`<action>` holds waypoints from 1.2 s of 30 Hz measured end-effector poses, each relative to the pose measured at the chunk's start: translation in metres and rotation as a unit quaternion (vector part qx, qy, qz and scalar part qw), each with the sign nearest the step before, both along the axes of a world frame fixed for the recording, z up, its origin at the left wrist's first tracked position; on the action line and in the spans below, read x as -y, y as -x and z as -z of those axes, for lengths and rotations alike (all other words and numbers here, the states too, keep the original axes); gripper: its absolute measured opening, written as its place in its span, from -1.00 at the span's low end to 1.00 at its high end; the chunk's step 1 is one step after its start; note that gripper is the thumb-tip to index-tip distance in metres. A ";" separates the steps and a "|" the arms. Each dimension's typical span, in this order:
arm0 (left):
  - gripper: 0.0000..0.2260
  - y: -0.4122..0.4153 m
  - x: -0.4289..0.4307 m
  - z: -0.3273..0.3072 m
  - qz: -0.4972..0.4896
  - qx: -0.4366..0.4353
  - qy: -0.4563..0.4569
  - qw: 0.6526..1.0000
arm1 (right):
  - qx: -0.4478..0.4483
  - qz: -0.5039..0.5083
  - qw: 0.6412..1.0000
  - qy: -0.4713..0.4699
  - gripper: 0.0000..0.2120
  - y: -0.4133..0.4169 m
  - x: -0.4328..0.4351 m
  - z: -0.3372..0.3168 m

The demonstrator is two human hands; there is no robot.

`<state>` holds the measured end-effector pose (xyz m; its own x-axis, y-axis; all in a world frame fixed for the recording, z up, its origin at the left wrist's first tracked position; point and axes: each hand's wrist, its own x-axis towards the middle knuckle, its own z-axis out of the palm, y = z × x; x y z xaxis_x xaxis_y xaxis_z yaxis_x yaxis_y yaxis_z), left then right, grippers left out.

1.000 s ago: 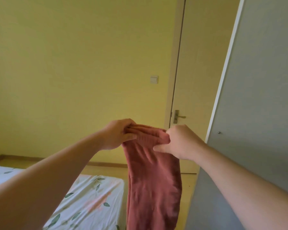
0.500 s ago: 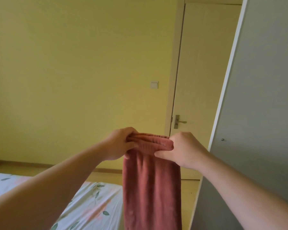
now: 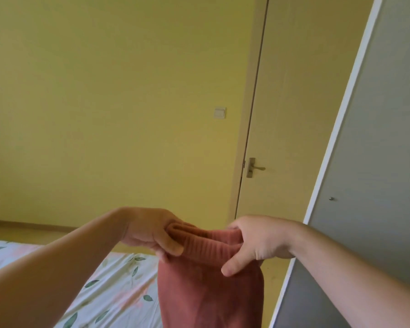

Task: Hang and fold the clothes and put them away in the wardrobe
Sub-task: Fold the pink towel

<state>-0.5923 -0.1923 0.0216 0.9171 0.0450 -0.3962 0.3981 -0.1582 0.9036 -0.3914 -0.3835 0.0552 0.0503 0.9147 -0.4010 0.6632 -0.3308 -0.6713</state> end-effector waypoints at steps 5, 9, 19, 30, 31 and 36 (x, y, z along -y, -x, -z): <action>-0.62 -0.007 -0.029 0.030 -0.022 -0.092 -0.028 0.995 | 0.080 0.007 0.994 0.080 -0.64 0.008 -0.045 0.018; -0.65 -0.019 -0.066 0.052 -0.217 -0.044 -0.092 0.971 | 0.144 0.098 0.984 0.034 -0.67 0.011 -0.105 0.033; -0.66 -0.010 -0.134 -0.039 -0.429 0.228 -0.256 0.836 | 0.213 0.188 0.887 -0.364 -0.64 0.023 -0.197 -0.009; -0.60 0.108 -0.107 -0.078 -0.506 0.312 -0.280 0.754 | 0.184 0.074 0.821 -0.536 -0.69 0.119 -0.190 -0.039; -0.58 0.120 -0.103 -0.068 -0.517 0.303 -0.257 0.758 | 0.183 0.058 0.827 -0.529 -0.68 0.129 -0.185 -0.031; -0.52 0.178 -0.069 0.004 -0.560 0.183 -0.183 0.787 | 0.180 -0.035 0.880 -0.439 -0.65 0.179 -0.156 0.044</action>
<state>-0.7708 -0.1232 0.0171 0.2702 0.9563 0.1116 0.1968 -0.1683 0.9659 -0.5701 -0.2279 0.0114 -0.0387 0.8698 0.4919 0.8828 0.2603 -0.3910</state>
